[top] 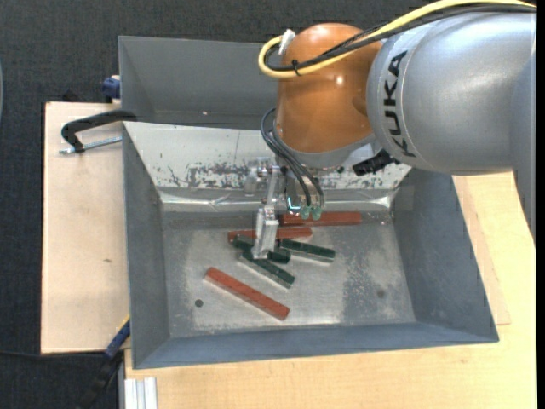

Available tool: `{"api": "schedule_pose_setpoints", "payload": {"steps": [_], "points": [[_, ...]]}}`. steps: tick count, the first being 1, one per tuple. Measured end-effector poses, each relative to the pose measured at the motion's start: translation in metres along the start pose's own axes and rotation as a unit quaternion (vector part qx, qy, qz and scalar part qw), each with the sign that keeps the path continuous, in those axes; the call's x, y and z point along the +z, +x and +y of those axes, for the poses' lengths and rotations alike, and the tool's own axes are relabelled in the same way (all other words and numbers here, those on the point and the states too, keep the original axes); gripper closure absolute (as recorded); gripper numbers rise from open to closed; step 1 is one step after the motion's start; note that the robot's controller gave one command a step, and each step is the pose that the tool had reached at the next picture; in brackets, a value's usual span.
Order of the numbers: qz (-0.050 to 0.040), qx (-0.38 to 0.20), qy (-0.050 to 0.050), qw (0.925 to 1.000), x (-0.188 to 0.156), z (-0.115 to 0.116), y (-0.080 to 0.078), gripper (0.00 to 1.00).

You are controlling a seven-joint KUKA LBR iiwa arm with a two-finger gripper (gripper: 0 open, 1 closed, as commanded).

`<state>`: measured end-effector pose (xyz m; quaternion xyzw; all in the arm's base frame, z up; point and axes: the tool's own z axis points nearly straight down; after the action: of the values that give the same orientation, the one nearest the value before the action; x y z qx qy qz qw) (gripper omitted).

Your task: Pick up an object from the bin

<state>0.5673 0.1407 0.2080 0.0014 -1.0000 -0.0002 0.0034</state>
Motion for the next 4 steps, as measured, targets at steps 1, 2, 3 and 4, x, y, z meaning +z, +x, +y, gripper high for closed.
{"api": "schedule_pose_setpoints", "payload": {"steps": [1,2,3,4], "points": [[-0.0043,0.001,-0.001,1.0000,-0.005,-0.001,-0.002,0.00],[-0.0073,-0.013,-0.001,0.9999,0.047,-0.026,-0.012,0.00],[-0.0052,-0.033,0.000,0.9994,0.112,-0.004,0.003,0.00],[-0.0024,-0.055,-0.003,0.9985,0.127,-0.020,0.001,0.00]]}}
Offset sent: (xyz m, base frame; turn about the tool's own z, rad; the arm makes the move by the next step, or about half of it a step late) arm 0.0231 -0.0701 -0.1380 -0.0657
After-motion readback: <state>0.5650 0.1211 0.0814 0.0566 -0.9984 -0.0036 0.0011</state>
